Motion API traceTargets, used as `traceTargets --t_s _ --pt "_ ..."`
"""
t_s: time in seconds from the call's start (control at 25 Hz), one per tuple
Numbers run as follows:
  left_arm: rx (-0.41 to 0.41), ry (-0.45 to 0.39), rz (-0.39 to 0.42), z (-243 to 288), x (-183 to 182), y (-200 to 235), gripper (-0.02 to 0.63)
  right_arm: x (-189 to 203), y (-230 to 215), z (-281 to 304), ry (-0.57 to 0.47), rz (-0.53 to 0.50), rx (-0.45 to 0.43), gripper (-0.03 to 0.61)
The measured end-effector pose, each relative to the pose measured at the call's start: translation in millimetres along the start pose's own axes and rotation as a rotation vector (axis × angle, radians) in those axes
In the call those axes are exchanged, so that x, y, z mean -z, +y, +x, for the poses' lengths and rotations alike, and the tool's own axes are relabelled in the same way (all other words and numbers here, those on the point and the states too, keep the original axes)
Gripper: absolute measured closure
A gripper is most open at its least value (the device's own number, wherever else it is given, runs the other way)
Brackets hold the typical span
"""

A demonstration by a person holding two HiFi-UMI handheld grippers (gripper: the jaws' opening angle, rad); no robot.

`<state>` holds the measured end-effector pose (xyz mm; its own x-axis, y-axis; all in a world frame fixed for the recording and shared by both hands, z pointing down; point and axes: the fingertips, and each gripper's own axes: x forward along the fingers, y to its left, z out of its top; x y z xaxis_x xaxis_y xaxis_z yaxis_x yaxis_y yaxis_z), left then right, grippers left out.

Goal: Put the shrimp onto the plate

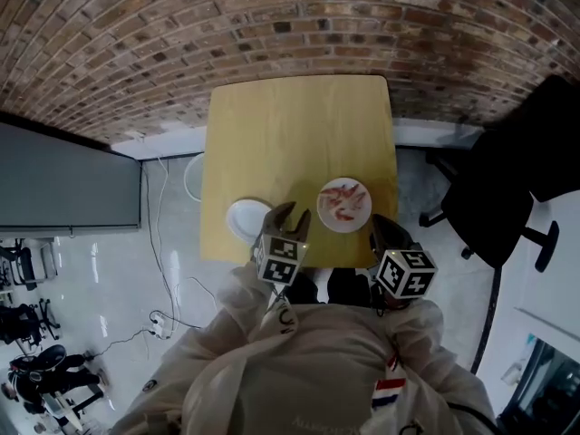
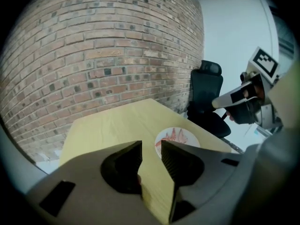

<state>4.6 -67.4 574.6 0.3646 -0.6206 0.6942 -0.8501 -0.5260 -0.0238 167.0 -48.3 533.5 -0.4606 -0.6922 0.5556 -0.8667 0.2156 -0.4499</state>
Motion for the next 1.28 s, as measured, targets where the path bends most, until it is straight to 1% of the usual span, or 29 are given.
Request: traceTargets --t_s 0.16,0.28,0.36,0.48,0.72,0.88,1.04,1.12,1.28 --pt "-0.034 -0.073 -0.017 -36 4 29 0.508 3 38 2 -0.021 -0.035 0.002 0.555" --pt "-0.064 -0.086 -0.036 -61 15 49 0.529 9 65 4 -0.028 -0.050 0.000 0.555" --pt "-0.095 -0.096 -0.056 -75 24 65 0.563 15 82 5 -0.032 -0.059 0.002 0.555" --pt "-0.115 -0.112 -0.088 -96 37 84 0.571 22 105 7 -0.038 -0.072 0.006 0.555" --pt "-0.122 -0.157 -0.114 -136 58 114 0.578 36 149 7 -0.070 -0.099 0.026 0.555" --pt "-0.118 -0.201 -0.119 -158 63 123 0.586 48 172 5 -0.089 -0.106 0.040 0.555" --pt "-0.111 -0.224 -0.129 -173 69 126 0.592 59 191 3 -0.082 -0.123 0.039 0.555" --pt "-0.099 -0.230 -0.135 -178 70 124 0.593 58 199 0 -0.083 -0.136 0.035 0.555" --pt "-0.094 -0.240 -0.119 -181 69 116 0.595 51 208 -3 -0.108 -0.174 0.020 0.555"
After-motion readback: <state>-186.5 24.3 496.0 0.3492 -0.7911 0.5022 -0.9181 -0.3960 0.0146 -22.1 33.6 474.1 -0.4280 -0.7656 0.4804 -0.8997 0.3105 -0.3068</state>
